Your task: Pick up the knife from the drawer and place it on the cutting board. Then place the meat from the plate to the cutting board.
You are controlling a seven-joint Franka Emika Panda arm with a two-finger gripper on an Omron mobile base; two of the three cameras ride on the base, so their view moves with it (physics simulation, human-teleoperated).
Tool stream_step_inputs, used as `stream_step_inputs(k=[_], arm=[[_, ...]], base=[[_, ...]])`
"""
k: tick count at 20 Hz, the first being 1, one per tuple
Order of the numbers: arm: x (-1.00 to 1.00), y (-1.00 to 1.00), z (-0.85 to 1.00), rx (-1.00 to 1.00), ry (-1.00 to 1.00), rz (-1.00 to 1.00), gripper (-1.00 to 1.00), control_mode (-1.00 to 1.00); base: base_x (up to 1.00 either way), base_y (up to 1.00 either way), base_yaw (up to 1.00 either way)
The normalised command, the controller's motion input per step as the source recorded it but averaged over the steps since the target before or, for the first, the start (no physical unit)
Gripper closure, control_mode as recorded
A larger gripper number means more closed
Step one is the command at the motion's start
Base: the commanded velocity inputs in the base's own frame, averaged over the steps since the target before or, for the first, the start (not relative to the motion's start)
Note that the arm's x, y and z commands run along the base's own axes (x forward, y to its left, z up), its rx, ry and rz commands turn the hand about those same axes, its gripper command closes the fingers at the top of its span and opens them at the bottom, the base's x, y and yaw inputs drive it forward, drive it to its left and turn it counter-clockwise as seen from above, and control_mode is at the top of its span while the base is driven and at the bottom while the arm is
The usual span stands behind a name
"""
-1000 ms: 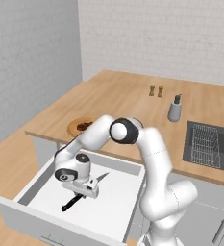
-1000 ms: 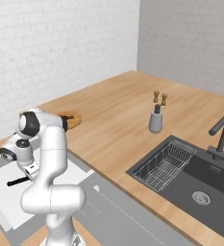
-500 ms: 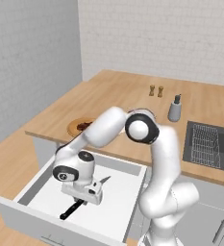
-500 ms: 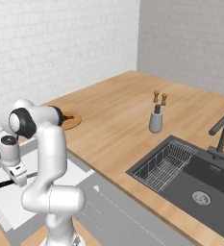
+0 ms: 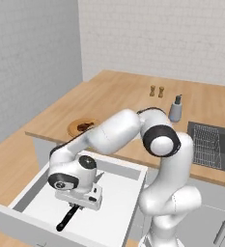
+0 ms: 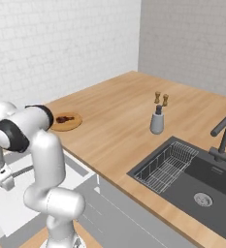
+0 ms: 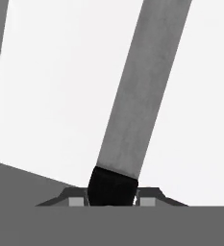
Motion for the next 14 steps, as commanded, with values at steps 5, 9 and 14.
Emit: stream_step_inputs(k=[5, 9, 14], arm=[[-0.27, -0.26, 1.0, -0.19, -0.16, 0.1, 1.0, -1.0], [-0.01, -0.34, 1.0, -0.16, -0.07, 0.07, 1.0, -1.0], [0.0, -0.78, 1.0, -0.03, -0.02, 0.03, 1.0, -1.0]], base=[[0.0, 0.0, 0.0], [0.0, 0.0, 0.0], [0.0, 0.0, 0.0]])
